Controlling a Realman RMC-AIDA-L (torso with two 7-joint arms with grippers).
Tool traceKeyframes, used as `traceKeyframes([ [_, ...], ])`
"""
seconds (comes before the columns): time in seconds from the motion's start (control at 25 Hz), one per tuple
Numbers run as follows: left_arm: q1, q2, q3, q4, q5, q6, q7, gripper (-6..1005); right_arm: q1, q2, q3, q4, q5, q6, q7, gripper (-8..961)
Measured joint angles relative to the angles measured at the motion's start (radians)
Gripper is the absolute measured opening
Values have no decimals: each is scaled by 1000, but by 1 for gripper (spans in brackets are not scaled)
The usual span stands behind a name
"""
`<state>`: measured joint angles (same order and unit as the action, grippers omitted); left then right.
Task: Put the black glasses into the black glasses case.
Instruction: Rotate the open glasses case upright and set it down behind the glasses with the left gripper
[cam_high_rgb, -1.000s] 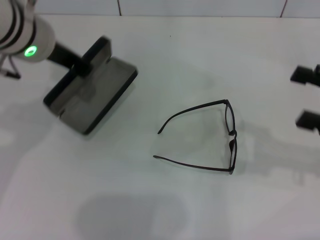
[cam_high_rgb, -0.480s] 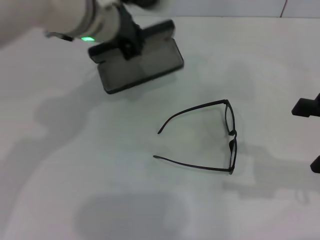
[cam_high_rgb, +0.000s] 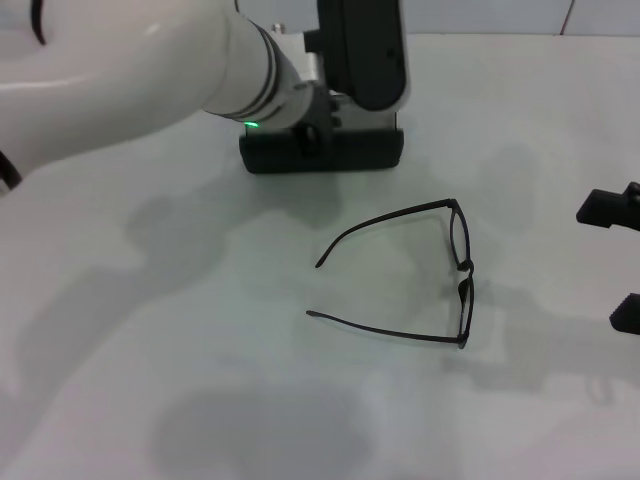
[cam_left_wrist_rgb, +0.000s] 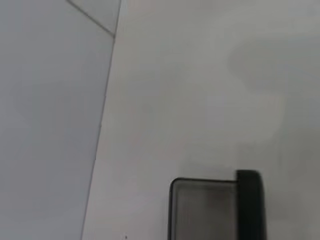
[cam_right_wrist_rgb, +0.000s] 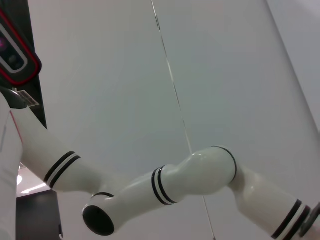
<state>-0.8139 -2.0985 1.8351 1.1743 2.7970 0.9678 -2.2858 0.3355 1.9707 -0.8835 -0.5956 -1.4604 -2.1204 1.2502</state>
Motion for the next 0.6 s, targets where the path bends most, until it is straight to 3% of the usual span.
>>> traceKeyframes([
  [0.24,4,-1,26,2,1,-18,3,101,-1,0,1,1,0,9,0,871],
  [0.6,39,2,-2,36,35,-121,-20,82,-5,-2,3,12,0,28,0,870],
])
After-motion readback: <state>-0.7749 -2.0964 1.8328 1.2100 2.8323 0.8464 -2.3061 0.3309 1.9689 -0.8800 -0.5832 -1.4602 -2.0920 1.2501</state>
